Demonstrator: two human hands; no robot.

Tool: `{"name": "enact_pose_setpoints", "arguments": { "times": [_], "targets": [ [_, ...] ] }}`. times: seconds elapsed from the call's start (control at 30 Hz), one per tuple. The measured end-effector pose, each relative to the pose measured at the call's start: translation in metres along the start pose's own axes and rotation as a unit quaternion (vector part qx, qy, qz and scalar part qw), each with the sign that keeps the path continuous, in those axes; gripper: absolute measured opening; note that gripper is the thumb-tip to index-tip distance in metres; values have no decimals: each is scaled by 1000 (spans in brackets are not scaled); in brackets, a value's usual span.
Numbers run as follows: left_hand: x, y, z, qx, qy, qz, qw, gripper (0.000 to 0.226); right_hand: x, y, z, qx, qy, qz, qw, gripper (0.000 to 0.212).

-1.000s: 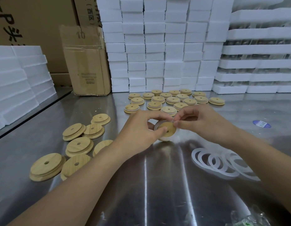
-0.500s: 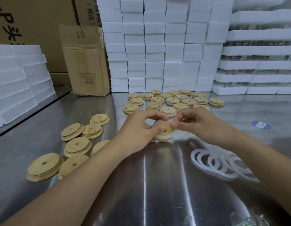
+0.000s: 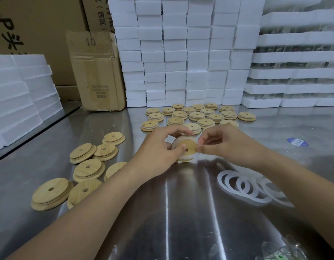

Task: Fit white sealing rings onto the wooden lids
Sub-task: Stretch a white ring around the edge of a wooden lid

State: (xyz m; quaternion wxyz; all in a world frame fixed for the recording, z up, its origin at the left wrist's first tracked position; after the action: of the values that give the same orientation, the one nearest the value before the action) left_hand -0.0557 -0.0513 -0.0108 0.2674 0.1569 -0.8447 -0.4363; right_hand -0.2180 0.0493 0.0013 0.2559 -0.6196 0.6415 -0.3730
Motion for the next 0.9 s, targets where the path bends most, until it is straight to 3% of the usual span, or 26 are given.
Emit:
{"name": "enact_pose_setpoints", "arguments": {
  "times": [0.27,0.9],
  "targets": [
    [2,4,-1,38,22,68,997,25,-2,-13,-4,-16,81,-47,995,6],
    [4,-5,-7,-22,6,15,1000,36,0,-9,-10,-67,55,-69,994,8]
  ]
}}
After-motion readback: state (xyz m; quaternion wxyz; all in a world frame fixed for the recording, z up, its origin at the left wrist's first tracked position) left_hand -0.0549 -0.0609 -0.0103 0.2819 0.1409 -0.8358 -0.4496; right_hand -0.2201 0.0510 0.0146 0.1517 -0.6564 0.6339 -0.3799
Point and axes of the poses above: each hand's wrist, its own x-axis towards the middle knuckle, its own z-axis out of the palm, y = z × x, the point moved 6 cm from there along x, towards the middle knuckle, and after that the axes turned 8 degrees about -y, right-handed, at the moved point
